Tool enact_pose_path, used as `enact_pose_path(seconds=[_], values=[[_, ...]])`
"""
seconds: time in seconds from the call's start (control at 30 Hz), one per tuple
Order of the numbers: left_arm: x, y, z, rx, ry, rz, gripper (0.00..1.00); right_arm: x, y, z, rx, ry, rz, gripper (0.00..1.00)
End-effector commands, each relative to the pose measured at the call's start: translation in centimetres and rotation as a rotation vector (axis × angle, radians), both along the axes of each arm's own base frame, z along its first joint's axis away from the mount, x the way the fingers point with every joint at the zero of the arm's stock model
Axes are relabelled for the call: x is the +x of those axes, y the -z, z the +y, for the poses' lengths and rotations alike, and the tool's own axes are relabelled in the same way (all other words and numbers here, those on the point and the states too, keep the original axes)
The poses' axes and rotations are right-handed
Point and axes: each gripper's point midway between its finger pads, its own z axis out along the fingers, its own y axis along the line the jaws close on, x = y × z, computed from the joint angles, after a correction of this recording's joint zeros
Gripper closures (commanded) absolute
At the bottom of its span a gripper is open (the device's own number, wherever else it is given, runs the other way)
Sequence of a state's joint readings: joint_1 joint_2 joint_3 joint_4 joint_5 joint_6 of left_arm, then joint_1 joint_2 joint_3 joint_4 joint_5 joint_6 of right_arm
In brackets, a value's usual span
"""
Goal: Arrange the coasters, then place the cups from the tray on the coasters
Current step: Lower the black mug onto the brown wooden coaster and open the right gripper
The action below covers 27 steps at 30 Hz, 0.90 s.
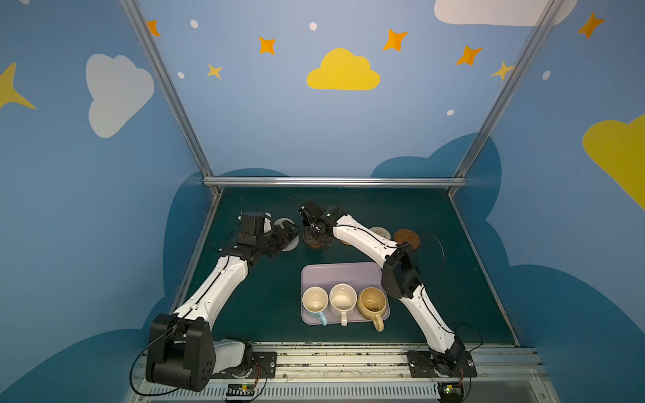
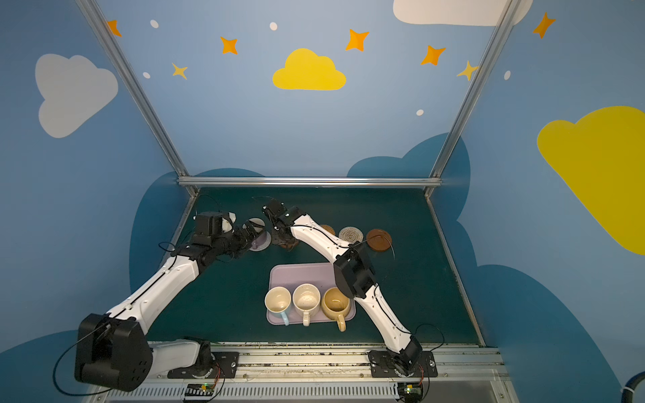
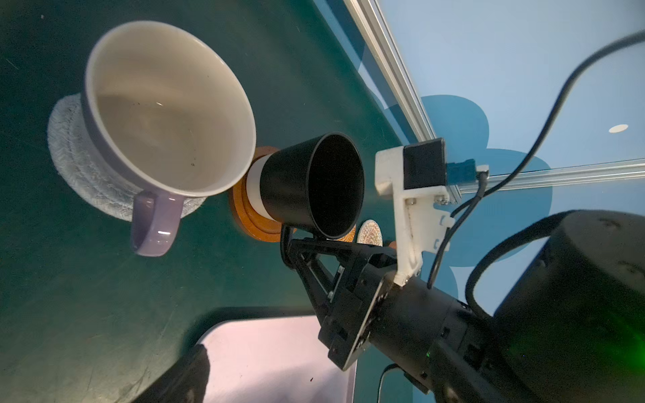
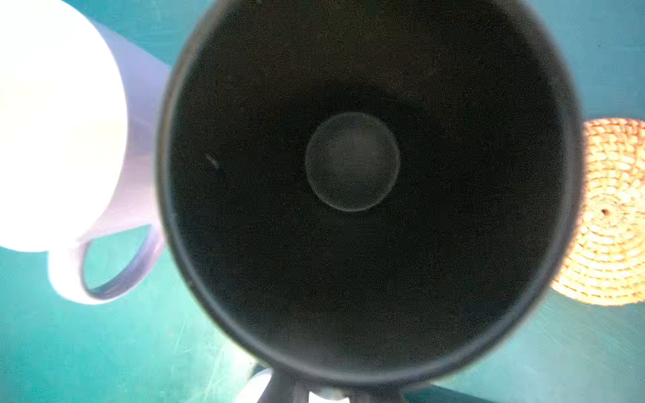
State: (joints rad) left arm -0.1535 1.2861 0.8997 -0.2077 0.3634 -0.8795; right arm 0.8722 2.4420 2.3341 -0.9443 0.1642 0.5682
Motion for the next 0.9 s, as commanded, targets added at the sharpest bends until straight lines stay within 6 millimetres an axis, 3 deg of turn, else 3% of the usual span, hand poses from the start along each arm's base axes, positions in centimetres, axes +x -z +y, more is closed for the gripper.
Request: enact_pose_path(seconds=[0.0, 0.27, 0.8, 0.87], values=[[0.2, -0.2, -0.4, -0.007, 0.015, -0.011, 0.03, 1.1, -2.0, 0.0, 0.019, 0.022, -0.056, 1.0], [0.2, -0.1, -0.4, -0.008, 0.016, -0.01, 0.03, 0.9, -1.0, 0.0, 0.015, 0.03, -0.024, 1.0], [0.2, -0.2, -0.5, -0.018, 0.018, -0.014, 0.03, 0.7, -1.7, -0.2, 0.021, 0.037, -0.02, 1.0], [0.1, -0.1, -0.5, -0.016, 0.019, -0.012, 0.03, 0.6, -1.7, -0.1, 0.023, 0.034, -0.018, 0.93]])
